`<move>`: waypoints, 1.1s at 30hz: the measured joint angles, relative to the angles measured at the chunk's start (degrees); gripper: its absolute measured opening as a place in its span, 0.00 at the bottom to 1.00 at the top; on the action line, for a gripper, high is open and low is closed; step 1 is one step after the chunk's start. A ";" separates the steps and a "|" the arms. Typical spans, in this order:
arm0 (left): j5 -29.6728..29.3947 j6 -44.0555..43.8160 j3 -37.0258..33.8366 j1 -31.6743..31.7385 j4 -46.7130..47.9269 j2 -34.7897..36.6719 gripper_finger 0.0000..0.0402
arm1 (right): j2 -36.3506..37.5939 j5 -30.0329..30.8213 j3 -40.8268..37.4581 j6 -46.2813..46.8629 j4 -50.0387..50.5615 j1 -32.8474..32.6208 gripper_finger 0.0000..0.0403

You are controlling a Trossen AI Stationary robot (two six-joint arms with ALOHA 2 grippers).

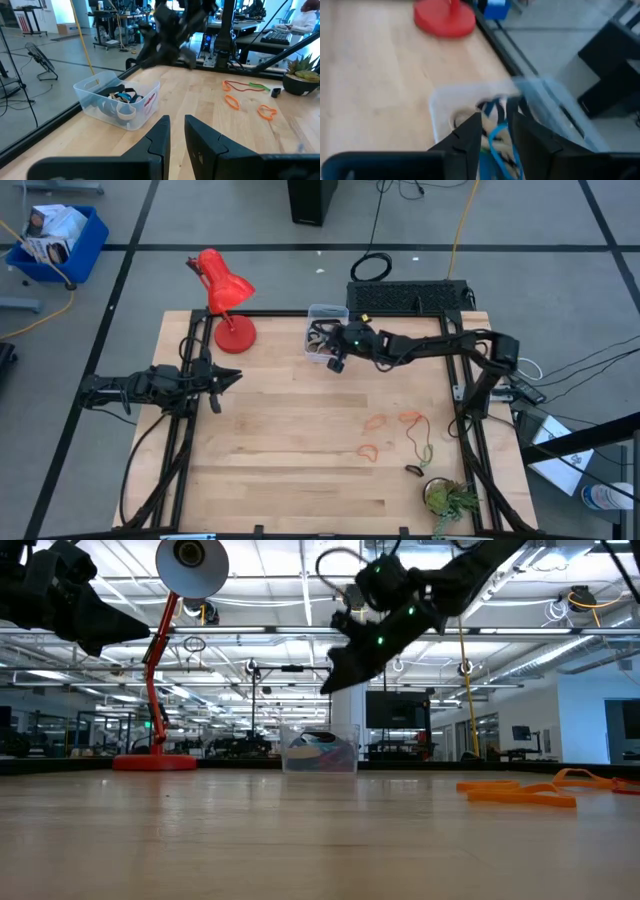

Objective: Pick and place rubber bands into bin
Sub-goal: Put the orange rubber band into the transparent bin

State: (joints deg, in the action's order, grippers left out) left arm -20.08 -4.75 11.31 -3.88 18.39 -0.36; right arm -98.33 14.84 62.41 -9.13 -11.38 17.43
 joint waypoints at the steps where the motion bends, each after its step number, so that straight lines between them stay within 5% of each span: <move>1: 0.00 0.00 0.00 0.00 0.00 0.00 0.16 | 1.19 -0.04 0.00 -0.01 -0.13 -0.42 0.28; 17: 0.00 1.46 0.02 0.00 -0.11 0.00 0.16 | 24.01 -0.15 0.06 0.05 9.98 -10.40 0.29; 28: -0.02 1.55 0.02 0.00 -0.17 0.00 0.16 | 26.97 -0.26 0.09 9.90 45.21 -18.86 0.25; 33: -0.02 1.55 0.02 0.00 -0.17 -0.01 0.16 | 24.54 -0.27 0.00 14.58 52.56 -22.36 0.22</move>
State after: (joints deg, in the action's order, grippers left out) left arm -20.10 -3.20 11.33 -3.88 18.22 -0.37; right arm -73.80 14.57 62.41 5.45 41.18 -4.93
